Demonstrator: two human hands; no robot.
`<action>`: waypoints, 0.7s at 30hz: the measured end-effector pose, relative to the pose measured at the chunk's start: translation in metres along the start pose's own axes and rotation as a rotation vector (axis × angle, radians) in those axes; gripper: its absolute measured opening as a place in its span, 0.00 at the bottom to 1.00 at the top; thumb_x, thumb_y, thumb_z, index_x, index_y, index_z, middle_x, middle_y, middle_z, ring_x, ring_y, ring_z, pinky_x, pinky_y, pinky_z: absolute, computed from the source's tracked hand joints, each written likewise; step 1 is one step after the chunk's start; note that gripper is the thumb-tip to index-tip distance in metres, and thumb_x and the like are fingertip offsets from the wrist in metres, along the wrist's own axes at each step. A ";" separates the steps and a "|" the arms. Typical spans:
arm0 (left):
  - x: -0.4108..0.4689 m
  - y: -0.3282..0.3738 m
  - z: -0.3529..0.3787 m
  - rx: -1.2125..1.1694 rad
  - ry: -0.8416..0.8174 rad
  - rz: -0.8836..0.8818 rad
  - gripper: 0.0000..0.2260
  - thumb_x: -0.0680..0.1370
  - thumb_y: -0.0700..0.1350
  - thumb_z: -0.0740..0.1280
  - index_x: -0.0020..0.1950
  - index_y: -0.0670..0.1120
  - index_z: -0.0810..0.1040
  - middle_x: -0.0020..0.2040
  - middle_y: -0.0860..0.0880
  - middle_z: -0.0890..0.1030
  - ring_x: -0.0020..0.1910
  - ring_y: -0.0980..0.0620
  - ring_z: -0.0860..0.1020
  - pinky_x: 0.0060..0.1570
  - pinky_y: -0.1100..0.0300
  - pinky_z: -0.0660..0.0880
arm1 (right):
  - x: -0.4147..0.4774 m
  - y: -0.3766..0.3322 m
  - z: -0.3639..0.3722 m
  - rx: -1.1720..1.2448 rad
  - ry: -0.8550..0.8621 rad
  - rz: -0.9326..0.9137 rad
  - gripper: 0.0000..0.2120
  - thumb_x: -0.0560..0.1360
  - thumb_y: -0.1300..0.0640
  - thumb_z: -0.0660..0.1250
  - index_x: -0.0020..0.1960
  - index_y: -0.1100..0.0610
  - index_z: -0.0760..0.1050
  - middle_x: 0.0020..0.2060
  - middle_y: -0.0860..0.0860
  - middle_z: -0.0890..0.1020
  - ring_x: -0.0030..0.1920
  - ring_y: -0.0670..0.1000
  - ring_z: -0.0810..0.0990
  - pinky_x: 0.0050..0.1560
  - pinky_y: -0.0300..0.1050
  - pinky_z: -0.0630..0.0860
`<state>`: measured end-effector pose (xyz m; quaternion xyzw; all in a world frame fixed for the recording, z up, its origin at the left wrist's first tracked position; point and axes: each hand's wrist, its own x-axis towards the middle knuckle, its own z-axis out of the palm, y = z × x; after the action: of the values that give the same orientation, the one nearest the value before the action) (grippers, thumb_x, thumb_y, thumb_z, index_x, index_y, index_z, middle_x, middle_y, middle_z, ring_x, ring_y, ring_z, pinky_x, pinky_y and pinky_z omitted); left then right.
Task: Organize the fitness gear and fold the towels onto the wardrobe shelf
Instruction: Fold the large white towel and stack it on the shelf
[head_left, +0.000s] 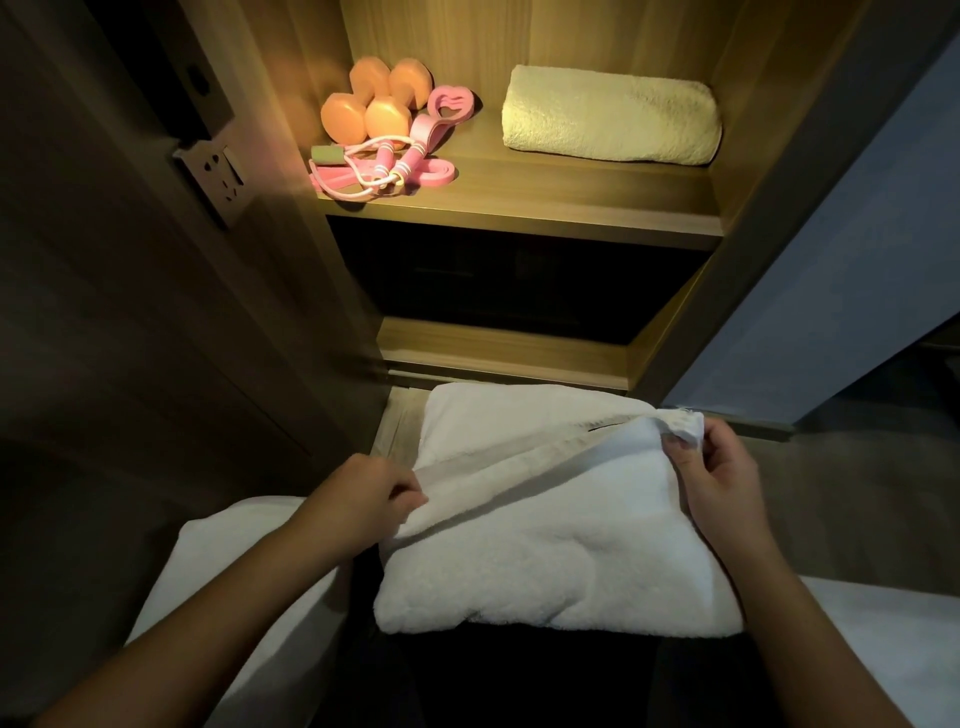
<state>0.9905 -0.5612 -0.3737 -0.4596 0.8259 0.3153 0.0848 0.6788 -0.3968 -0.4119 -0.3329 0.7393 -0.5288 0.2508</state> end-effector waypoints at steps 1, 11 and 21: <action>0.003 0.000 -0.004 -0.010 -0.049 -0.010 0.06 0.78 0.49 0.69 0.52 0.52 0.84 0.42 0.57 0.81 0.41 0.59 0.79 0.41 0.69 0.74 | 0.000 0.000 0.000 0.002 -0.002 0.002 0.07 0.78 0.48 0.66 0.53 0.36 0.75 0.48 0.38 0.82 0.48 0.40 0.80 0.47 0.45 0.77; 0.031 0.027 -0.021 0.583 -0.562 0.067 0.12 0.77 0.35 0.68 0.59 0.45 0.78 0.43 0.48 0.78 0.32 0.54 0.78 0.36 0.63 0.78 | 0.000 -0.004 0.003 0.002 -0.036 -0.023 0.08 0.79 0.52 0.65 0.52 0.38 0.75 0.46 0.37 0.81 0.47 0.40 0.79 0.46 0.44 0.75; 0.020 0.028 -0.034 0.610 -0.505 0.242 0.08 0.79 0.40 0.60 0.41 0.49 0.70 0.38 0.52 0.71 0.33 0.55 0.67 0.34 0.61 0.64 | 0.000 -0.002 -0.001 0.008 -0.034 -0.033 0.06 0.80 0.51 0.64 0.52 0.39 0.74 0.47 0.35 0.81 0.48 0.39 0.79 0.46 0.44 0.76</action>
<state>0.9611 -0.5852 -0.3430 -0.2210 0.8828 0.1668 0.3795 0.6786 -0.3963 -0.4098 -0.3532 0.7270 -0.5302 0.2561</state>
